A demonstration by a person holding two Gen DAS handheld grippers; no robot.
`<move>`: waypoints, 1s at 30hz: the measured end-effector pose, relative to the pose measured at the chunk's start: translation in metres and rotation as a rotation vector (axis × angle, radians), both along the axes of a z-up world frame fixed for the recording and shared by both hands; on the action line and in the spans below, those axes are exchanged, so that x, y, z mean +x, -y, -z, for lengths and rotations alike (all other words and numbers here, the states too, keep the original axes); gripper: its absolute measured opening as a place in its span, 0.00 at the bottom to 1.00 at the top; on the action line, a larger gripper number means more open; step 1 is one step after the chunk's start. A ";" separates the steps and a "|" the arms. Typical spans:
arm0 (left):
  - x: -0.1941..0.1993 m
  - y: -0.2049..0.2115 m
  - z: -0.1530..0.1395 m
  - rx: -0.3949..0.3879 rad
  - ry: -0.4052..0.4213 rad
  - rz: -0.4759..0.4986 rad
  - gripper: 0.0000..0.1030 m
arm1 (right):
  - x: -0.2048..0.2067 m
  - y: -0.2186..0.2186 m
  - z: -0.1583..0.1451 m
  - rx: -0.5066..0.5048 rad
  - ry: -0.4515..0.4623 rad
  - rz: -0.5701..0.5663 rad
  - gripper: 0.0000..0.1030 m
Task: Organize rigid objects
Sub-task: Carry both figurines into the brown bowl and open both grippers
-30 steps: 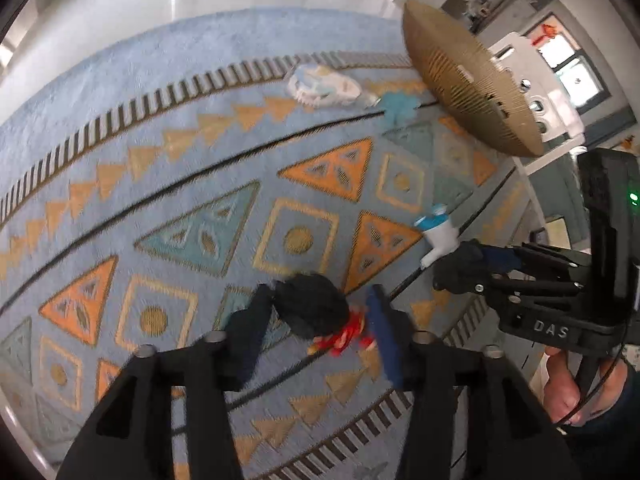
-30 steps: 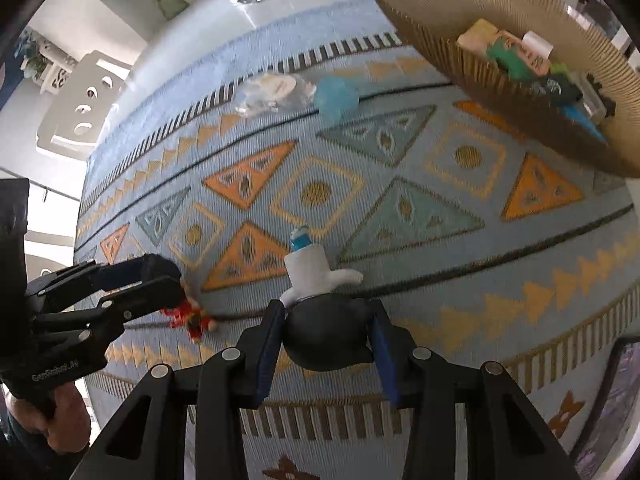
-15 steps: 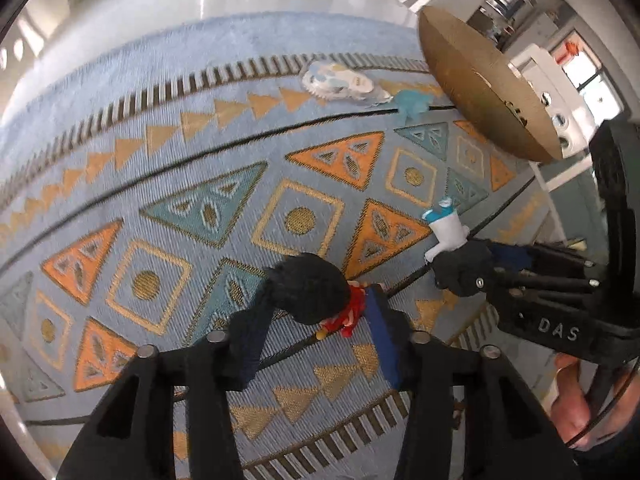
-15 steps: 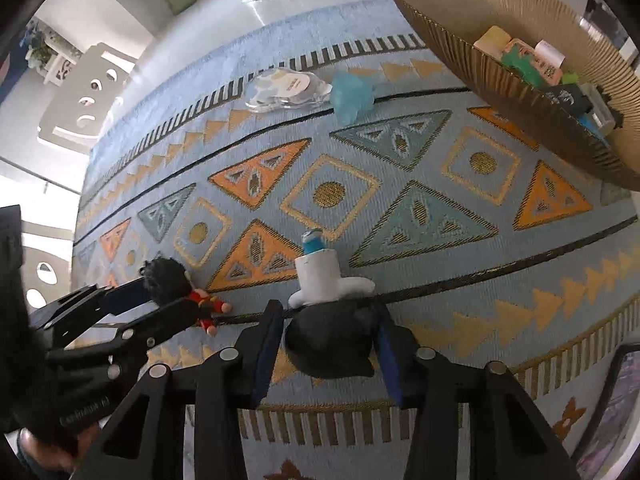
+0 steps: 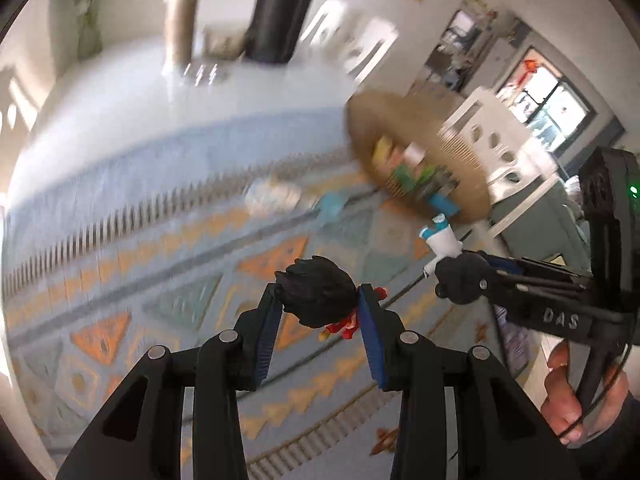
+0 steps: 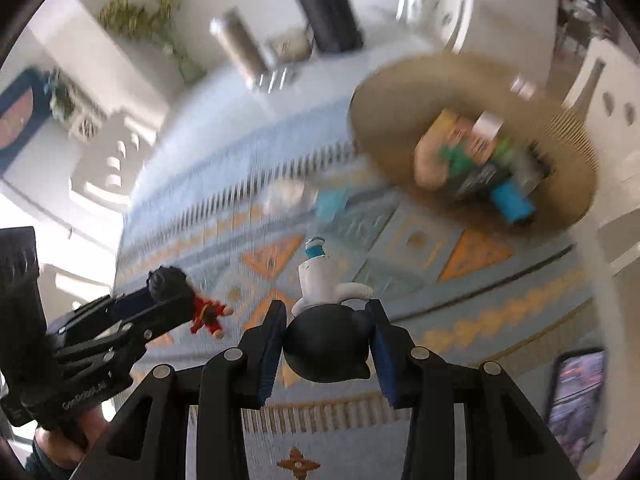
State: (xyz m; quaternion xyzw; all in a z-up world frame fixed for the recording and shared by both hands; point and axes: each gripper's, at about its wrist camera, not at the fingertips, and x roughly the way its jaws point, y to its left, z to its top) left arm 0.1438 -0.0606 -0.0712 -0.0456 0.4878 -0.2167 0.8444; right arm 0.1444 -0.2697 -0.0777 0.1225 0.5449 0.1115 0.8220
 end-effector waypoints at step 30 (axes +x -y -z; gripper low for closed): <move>0.154 0.183 0.013 -0.004 -0.035 0.150 0.34 | 0.135 0.195 0.017 -0.022 -0.108 0.404 0.39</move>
